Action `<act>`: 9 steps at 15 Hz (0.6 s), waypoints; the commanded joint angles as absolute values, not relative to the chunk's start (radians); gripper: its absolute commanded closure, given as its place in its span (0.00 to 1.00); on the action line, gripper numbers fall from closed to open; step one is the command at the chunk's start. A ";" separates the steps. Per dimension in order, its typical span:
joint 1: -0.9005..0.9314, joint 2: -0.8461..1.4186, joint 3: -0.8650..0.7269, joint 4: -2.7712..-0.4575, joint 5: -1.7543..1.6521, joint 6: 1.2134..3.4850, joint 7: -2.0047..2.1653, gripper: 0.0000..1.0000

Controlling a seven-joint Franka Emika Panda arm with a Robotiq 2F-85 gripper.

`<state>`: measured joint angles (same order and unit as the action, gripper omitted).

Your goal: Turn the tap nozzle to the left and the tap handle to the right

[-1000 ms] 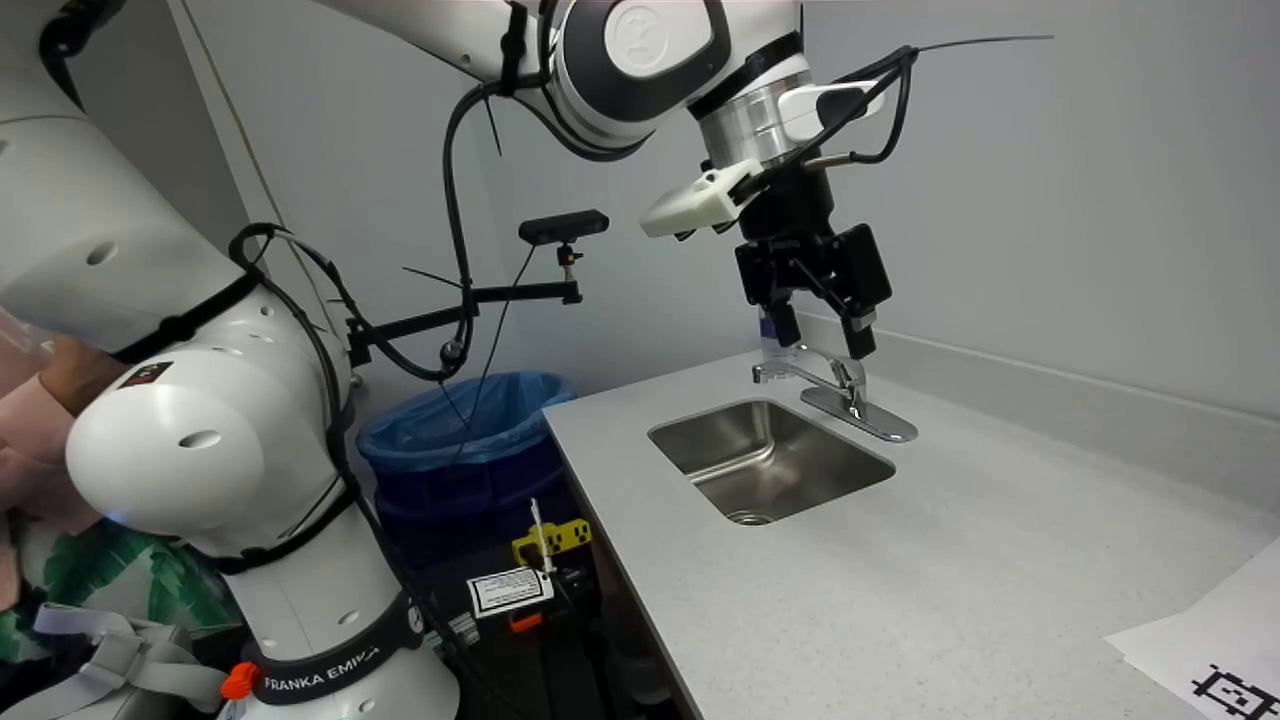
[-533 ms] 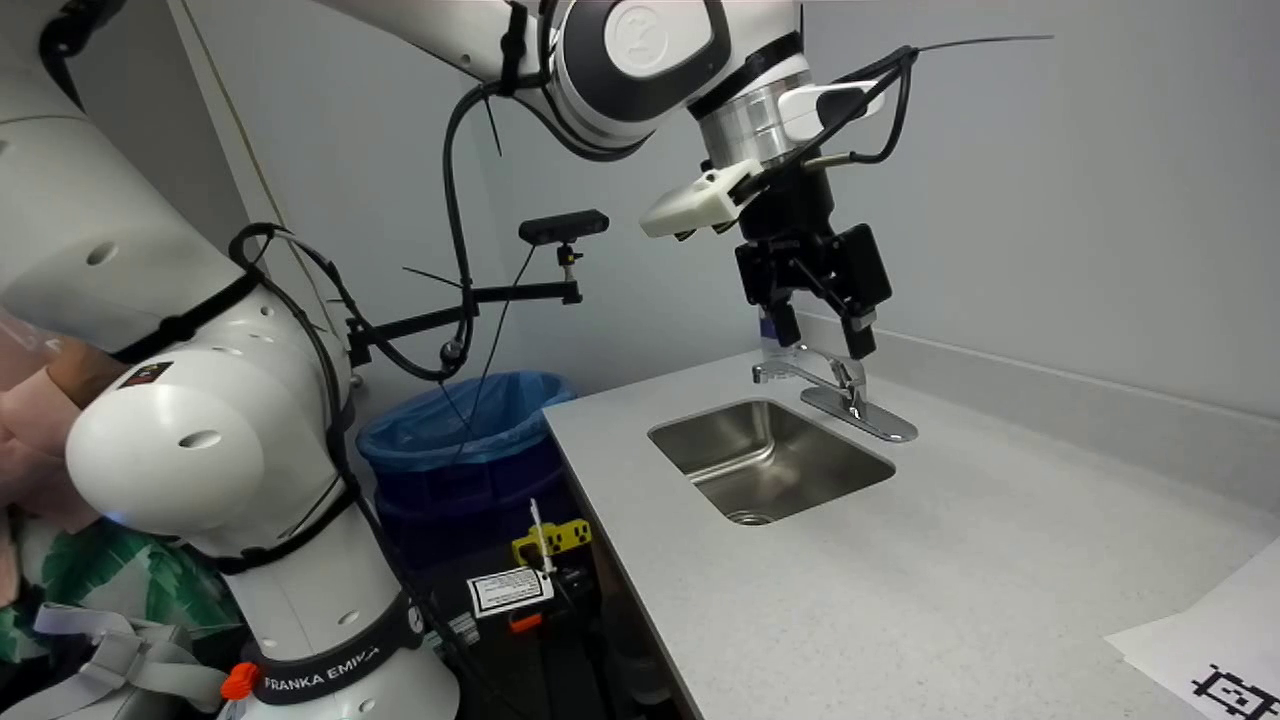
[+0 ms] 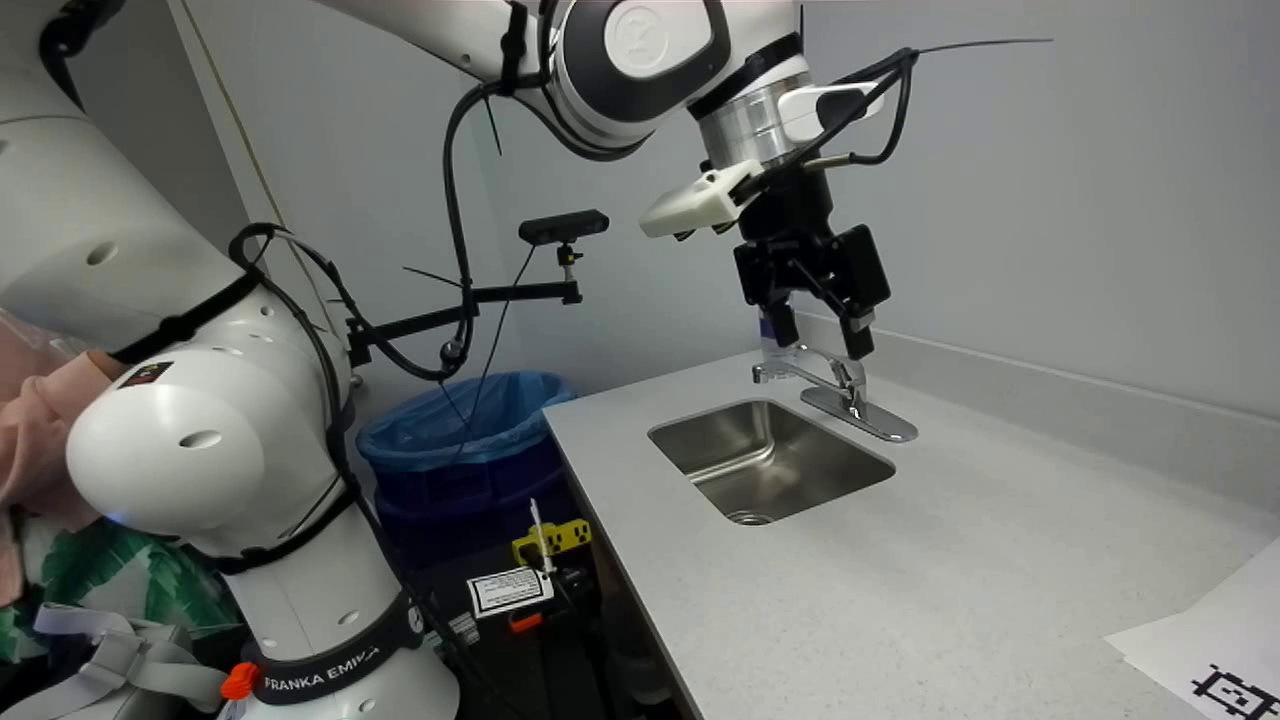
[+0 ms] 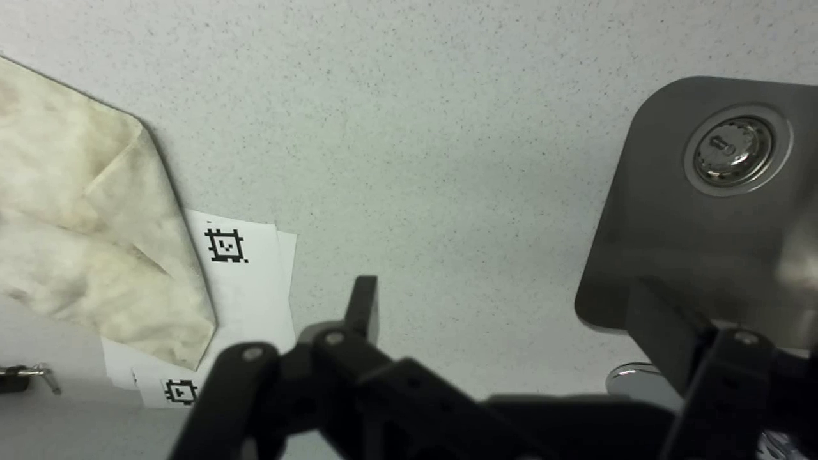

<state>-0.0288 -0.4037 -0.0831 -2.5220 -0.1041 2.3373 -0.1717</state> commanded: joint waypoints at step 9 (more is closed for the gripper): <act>-0.025 -0.404 -0.084 -2.520 -0.081 2.325 -0.220 0.00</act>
